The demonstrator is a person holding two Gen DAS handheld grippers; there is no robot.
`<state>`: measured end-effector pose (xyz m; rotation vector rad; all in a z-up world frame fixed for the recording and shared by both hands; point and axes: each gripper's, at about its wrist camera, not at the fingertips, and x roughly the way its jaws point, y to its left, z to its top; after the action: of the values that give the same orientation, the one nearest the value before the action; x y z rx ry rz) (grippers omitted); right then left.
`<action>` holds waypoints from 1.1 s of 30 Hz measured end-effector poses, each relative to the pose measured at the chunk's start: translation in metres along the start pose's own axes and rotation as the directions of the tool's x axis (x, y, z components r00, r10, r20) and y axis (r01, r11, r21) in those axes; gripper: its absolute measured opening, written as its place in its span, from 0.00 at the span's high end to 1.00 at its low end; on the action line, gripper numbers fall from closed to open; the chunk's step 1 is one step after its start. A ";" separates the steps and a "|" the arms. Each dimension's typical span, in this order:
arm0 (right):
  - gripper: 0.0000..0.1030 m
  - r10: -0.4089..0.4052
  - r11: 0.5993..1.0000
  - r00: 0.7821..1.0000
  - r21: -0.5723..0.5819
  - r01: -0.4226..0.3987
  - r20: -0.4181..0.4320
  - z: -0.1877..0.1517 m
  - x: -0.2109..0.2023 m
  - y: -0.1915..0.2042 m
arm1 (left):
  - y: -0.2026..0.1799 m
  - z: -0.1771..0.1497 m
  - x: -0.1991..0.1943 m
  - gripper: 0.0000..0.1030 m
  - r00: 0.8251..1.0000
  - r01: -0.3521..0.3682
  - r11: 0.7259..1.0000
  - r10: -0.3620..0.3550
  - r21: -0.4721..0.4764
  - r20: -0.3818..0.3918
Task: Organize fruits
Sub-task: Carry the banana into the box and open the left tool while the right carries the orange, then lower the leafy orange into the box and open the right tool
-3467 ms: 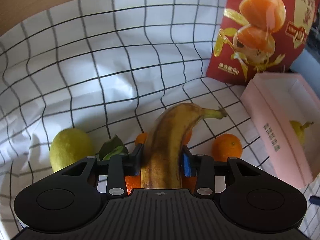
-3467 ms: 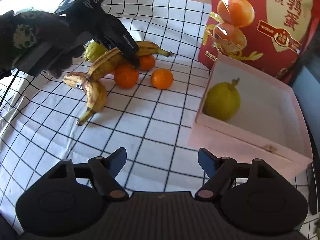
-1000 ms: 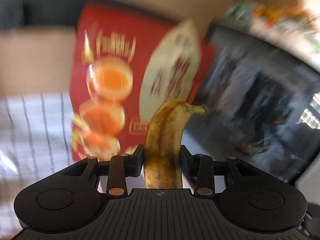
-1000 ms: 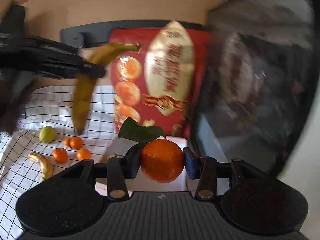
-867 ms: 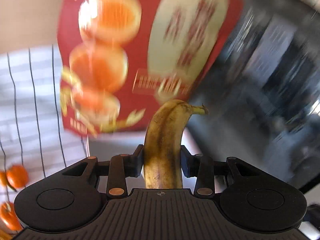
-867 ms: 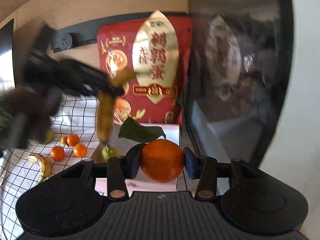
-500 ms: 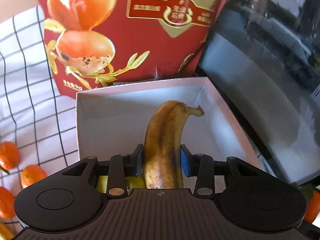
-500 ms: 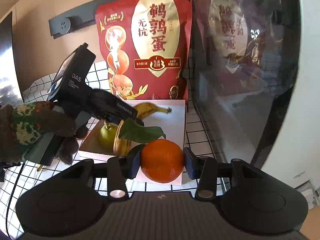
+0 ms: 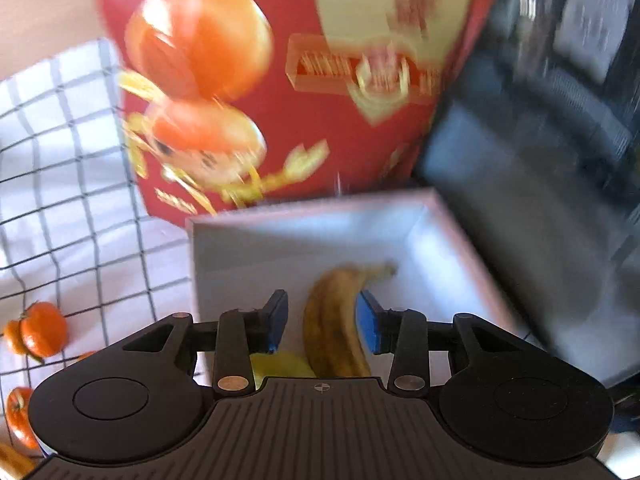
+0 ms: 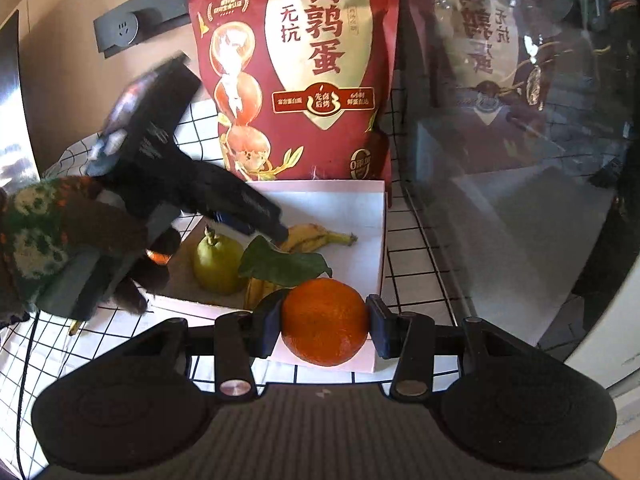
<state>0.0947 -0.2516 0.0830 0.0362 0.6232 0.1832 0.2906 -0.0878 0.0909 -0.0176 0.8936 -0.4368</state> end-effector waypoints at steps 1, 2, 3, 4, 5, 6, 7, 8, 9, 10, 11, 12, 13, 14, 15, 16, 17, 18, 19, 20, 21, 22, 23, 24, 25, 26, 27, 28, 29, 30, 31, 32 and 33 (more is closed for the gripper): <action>0.57 0.002 1.000 1.000 -0.007 -0.002 -0.003 0.001 0.001 0.002 | 0.006 0.000 -0.013 0.59 0.999 0.018 1.000 -0.018 -0.021 0.032; 0.57 0.005 1.000 1.000 -0.013 -0.005 -0.005 0.002 0.002 0.003 | 0.013 -0.001 -0.028 0.59 0.997 0.038 0.998 -0.036 -0.040 0.061; 0.57 0.009 1.000 1.000 -0.019 -0.009 -0.009 0.004 0.004 0.005 | 0.020 -0.004 -0.043 0.59 0.995 0.055 0.997 -0.050 -0.055 0.091; 0.57 0.014 1.000 1.000 -0.026 -0.015 -0.012 0.006 0.007 0.007 | 0.025 -0.008 -0.056 0.59 0.992 0.061 0.996 -0.054 -0.063 0.114; 0.57 0.019 0.999 1.000 -0.033 -0.020 -0.013 0.010 0.009 0.009 | 0.032 -0.016 -0.070 0.59 0.990 0.061 0.996 -0.051 -0.069 0.134; 0.57 0.024 0.999 1.000 -0.041 -0.025 -0.011 0.014 0.013 0.012 | 0.040 -0.027 -0.085 0.59 0.988 0.055 0.996 -0.043 -0.074 0.149; 0.57 0.032 0.998 0.999 -0.051 -0.032 -0.007 0.020 0.016 0.015 | 0.044 -0.036 -0.095 0.59 0.987 0.046 0.996 -0.033 -0.081 0.155; 0.57 0.039 0.997 0.999 -0.062 -0.039 0.001 0.027 0.020 0.019 | 0.052 -0.050 -0.107 0.59 0.987 0.033 0.995 -0.017 -0.098 0.158; 0.57 0.050 0.996 0.999 -0.075 -0.049 0.012 0.036 0.026 0.024 | 0.058 -0.063 -0.114 0.59 0.988 0.023 0.993 -0.005 -0.116 0.156; 0.57 0.058 0.995 0.998 -0.084 -0.056 0.022 0.045 0.032 0.029 | 0.065 -0.077 -0.122 0.59 0.988 0.017 0.990 0.004 -0.137 0.151; 0.57 0.065 0.994 0.997 -0.090 -0.062 0.033 0.054 0.039 0.033 | 0.074 -0.091 -0.128 0.59 0.990 0.009 0.987 0.015 -0.161 0.144; 0.57 0.068 0.994 0.997 -0.091 -0.064 0.045 0.065 0.049 0.038 | 0.082 -0.101 -0.133 0.59 0.991 -0.002 0.983 0.028 -0.186 0.134; 0.57 0.072 0.994 0.996 -0.091 -0.067 0.051 0.075 0.058 0.042 | 0.092 -0.113 -0.138 0.59 0.992 -0.016 0.976 0.044 -0.217 0.122; 0.57 0.091 0.992 0.994 -0.091 -0.085 0.055 0.084 0.068 0.045 | 0.099 -0.123 -0.143 0.59 0.992 -0.030 0.970 0.058 -0.242 0.109; 0.56 0.125 0.989 0.991 -0.091 -0.120 0.052 0.094 0.081 0.047 | 0.108 -0.135 -0.146 0.59 0.993 -0.050 0.961 0.078 -0.271 0.094; 0.55 0.143 0.986 0.989 -0.090 -0.140 0.033 0.102 0.092 0.050 | 0.114 -0.145 -0.151 0.59 0.992 -0.068 0.954 0.096 -0.291 0.085; 0.55 0.145 0.986 0.989 -0.090 -0.144 0.014 0.108 0.100 0.052 | 0.122 -0.154 -0.156 0.59 0.990 -0.084 0.946 0.114 -0.312 0.079; 0.55 0.142 0.985 0.990 -0.097 -0.141 0.005 0.114 0.106 0.056 | 0.131 -0.162 -0.165 0.59 0.989 -0.093 0.939 0.126 -0.331 0.078; 0.54 0.138 0.985 0.990 -0.109 -0.137 0.009 0.118 0.107 0.060 | 0.140 -0.170 -0.171 0.59 0.988 -0.100 0.930 0.136 -0.355 0.078; 0.53 0.128 0.984 0.992 -0.124 -0.125 0.017 0.121 0.106 0.065 | 0.148 -0.176 -0.176 0.59 0.986 -0.106 0.921 0.145 -0.376 0.077; 0.50 0.121 0.984 0.992 -0.132 -0.117 0.025 0.122 0.105 0.068 | 0.156 -0.183 -0.180 0.59 0.985 -0.115 0.909 0.157 -0.400 0.076; 0.48 0.120 0.984 0.992 -0.135 -0.115 0.030 0.123 0.103 0.071 | 0.162 -0.187 -0.183 0.59 0.982 -0.125 0.898 0.172 -0.421 0.075; 0.47 0.124 0.984 0.992 -0.135 -0.119 0.030 0.123 0.101 0.076 | 0.171 -0.193 -0.186 0.59 0.980 -0.134 0.887 0.185 -0.442 0.074; 0.46 0.131 0.983 0.991 -0.135 -0.127 0.021 0.123 0.101 0.081 | 0.177 -0.198 -0.188 0.59 0.978 -0.143 0.874 0.198 -0.464 0.072; 0.46 0.144 0.980 0.990 -0.139 -0.142 0.005 0.121 0.102 0.089 | 0.182 -0.200 -0.189 0.59 0.976 -0.148 0.863 0.207 -0.482 0.070; 0.46 0.157 0.976 0.988 -0.150 -0.157 -0.013 0.119 0.103 0.098 | 0.188 -0.203 -0.192 0.59 0.974 -0.153 0.853 0.215 -0.499 0.068; 0.46 0.166 0.971 0.986 -0.167 -0.169 -0.028 0.115 0.104 0.108 | 0.191 -0.206 -0.194 0.59 0.973 -0.154 0.848 0.218 -0.508 0.069; 0.46 0.172 0.967 0.984 -0.185 -0.176 -0.043 0.110 0.106 0.120 | 0.194 -0.208 -0.196 0.59 0.973 -0.152 0.845 0.219 -0.512 0.072; 0.46 0.179 0.962 0.982 -0.199 -0.188 -0.061 0.105 0.108 0.131 | 0.197 -0.211 -0.198 0.59 0.973 -0.149 0.845 0.218 -0.514 0.076; 0.46 0.193 0.956 0.978 -0.208 -0.207 -0.086 0.098 0.111 0.144 | 0.199 -0.212 -0.199 0.59 0.973 -0.149 0.845 0.217 -0.513 0.075; 0.46 0.206 0.951 0.973 -0.212 -0.225 -0.108 0.091 0.114 0.155 | 0.201 -0.214 -0.200 0.59 0.973 -0.151 0.846 0.218 -0.511 0.073; 0.46 0.220 0.945 0.966 -0.216 -0.245 -0.134 0.083 0.117 0.167 | 0.204 -0.216 -0.201 0.59 0.973 -0.156 0.847 0.220 -0.508 0.068; 0.46 0.227 0.940 0.962 -0.223 -0.257 -0.152 0.077 0.119 0.178 | 0.206 -0.217 -0.201 0.59 0.973 -0.160 0.847 0.221 -0.508 0.062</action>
<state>0.2062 -0.0534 0.0925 -0.1354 0.7167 0.5031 0.0908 0.2119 0.0643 -0.4264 0.8615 -0.0051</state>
